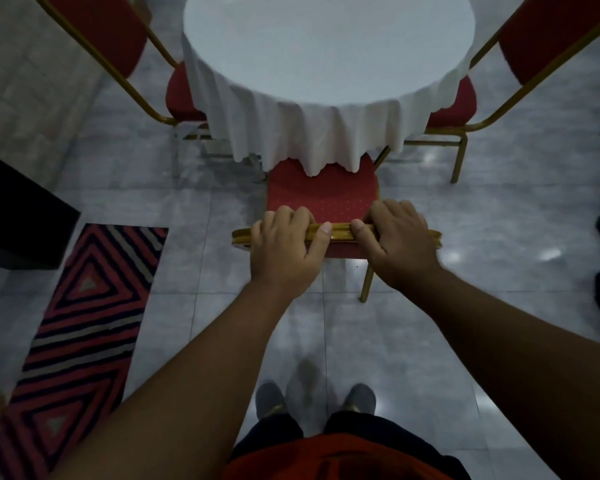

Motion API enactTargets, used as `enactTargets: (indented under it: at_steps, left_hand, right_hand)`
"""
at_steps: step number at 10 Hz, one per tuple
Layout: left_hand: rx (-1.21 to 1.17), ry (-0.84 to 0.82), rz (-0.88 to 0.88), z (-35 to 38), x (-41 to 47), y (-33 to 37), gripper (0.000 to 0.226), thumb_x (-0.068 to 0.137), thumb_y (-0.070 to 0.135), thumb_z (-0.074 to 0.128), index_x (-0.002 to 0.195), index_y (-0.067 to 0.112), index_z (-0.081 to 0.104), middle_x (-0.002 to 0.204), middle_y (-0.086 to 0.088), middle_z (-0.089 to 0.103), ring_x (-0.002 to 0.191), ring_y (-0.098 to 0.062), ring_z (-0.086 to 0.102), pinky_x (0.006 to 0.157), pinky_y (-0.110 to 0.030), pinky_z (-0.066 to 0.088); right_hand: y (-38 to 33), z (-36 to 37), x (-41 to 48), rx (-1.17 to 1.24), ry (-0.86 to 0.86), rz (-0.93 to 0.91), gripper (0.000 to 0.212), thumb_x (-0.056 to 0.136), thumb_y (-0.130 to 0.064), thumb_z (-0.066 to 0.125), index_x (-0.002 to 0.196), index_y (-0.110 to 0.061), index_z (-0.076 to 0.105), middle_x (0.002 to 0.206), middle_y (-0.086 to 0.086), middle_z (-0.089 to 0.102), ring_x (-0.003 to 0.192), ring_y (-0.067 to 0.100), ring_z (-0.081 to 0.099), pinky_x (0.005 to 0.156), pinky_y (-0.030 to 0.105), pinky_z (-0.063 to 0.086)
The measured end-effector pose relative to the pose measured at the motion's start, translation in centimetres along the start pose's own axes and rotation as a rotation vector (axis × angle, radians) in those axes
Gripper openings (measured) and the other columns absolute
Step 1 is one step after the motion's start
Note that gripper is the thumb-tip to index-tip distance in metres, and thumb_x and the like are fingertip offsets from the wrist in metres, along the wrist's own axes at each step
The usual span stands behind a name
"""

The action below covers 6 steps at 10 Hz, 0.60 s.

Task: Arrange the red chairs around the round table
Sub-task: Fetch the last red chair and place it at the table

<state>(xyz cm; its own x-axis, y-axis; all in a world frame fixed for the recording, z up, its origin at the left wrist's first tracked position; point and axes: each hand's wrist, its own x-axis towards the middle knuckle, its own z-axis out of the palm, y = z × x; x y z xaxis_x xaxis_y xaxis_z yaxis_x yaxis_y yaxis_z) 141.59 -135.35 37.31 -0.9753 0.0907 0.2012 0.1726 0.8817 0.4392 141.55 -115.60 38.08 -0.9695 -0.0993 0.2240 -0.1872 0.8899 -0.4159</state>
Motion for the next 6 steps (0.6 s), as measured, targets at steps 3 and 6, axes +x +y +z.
enactTargets:
  at_steps: [3,6]
  left_hand:
    - [0.034,0.009,0.071,0.4,0.9,-0.4,0.042,0.098,0.055,0.033,0.091,0.020,0.056,0.085,0.003,0.052,0.081,-0.019,0.045,0.078,-0.038,0.040]
    - [0.085,-0.156,0.114,-2.0,2.7,0.2,0.044,0.095,0.058,0.028,0.089,0.024,0.055,0.085,0.007,0.052,0.086,-0.020,0.050,0.078,-0.037,0.036]
  right_hand:
    - [0.2,0.2,0.8,-0.086,0.032,0.010,0.039,0.096,-0.056,0.036,0.083,-0.021,0.049,0.081,-0.005,0.047,0.080,0.019,0.044,0.067,0.038,0.040]
    - [-0.3,-1.2,1.6,-0.032,-0.132,0.023,0.038,0.099,-0.058,0.031,0.081,-0.026,0.043,0.079,-0.007,0.046,0.081,0.018,0.044,0.074,0.039,0.039]
